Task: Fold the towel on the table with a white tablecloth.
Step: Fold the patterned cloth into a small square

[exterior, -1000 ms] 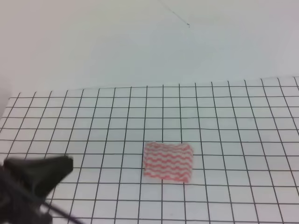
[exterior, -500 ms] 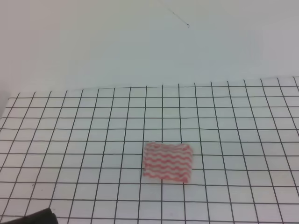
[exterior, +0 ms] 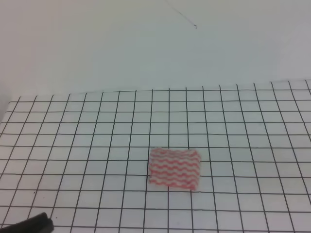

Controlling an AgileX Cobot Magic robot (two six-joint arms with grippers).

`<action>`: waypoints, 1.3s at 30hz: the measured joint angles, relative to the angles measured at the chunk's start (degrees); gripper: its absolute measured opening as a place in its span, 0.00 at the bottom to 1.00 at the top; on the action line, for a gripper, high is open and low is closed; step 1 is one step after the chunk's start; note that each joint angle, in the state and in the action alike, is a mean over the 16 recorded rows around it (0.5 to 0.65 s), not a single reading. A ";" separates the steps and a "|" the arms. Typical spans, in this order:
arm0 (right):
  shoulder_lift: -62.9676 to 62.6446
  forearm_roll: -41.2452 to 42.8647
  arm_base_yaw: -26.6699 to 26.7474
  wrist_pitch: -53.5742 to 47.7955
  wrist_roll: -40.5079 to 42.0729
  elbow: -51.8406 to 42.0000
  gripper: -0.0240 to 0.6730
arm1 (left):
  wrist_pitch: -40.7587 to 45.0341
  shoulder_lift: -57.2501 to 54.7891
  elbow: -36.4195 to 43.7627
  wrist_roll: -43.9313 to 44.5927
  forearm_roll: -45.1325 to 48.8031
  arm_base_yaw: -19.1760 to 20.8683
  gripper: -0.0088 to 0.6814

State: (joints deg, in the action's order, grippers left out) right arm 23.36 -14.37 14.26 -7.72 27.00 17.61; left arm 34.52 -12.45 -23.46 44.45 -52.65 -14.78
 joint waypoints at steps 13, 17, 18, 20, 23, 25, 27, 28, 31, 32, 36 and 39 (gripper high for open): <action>-0.11 -0.48 -0.01 -0.25 0.00 -0.01 0.04 | -15.23 10.65 18.12 -34.81 38.75 0.06 0.01; -0.06 -0.48 -0.01 -0.21 0.00 -0.01 0.04 | -16.02 13.14 22.19 -41.38 45.62 0.06 0.01; -0.11 -0.50 -0.01 -0.29 0.00 -0.01 0.04 | -16.12 13.54 22.94 -42.25 46.51 0.06 0.01; -0.06 -0.48 -0.01 -0.23 0.00 -0.01 0.04 | -16.31 14.06 24.10 -43.15 47.45 0.06 0.01; -0.06 -0.48 -0.01 -0.26 0.00 -0.01 0.04 | -16.61 14.22 25.02 -43.32 47.69 0.06 0.01; -0.06 -0.48 -0.01 -0.28 0.00 -0.01 0.04 | -16.80 14.19 25.24 -43.31 47.68 0.06 0.01; -0.06 -0.48 -0.01 -0.29 0.00 -0.01 0.04 | -16.95 14.17 25.28 -43.32 47.68 0.06 0.01; -0.06 -0.48 -0.01 -0.29 0.00 -0.01 0.04 | -16.98 14.16 25.28 -43.32 47.68 0.06 0.01; -0.03 -0.46 -0.02 -0.21 0.01 0.00 0.04 | -16.99 14.12 25.28 -43.37 47.68 0.06 0.01; -0.06 -0.44 -0.06 -0.14 0.01 0.00 0.04 | -16.99 14.10 25.28 -43.44 47.68 0.06 0.01; -1.08 -0.50 -0.80 -0.34 0.01 0.00 0.04 | -16.99 14.06 25.28 -43.72 47.68 0.06 0.01; -3.01 -0.57 -2.43 -0.85 0.01 0.00 0.04 | -16.99 14.05 25.28 -43.94 47.68 0.06 0.01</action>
State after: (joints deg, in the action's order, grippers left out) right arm 20.35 -14.93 11.82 -8.57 27.01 17.61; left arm 17.53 1.59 1.82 0.52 -4.97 -14.72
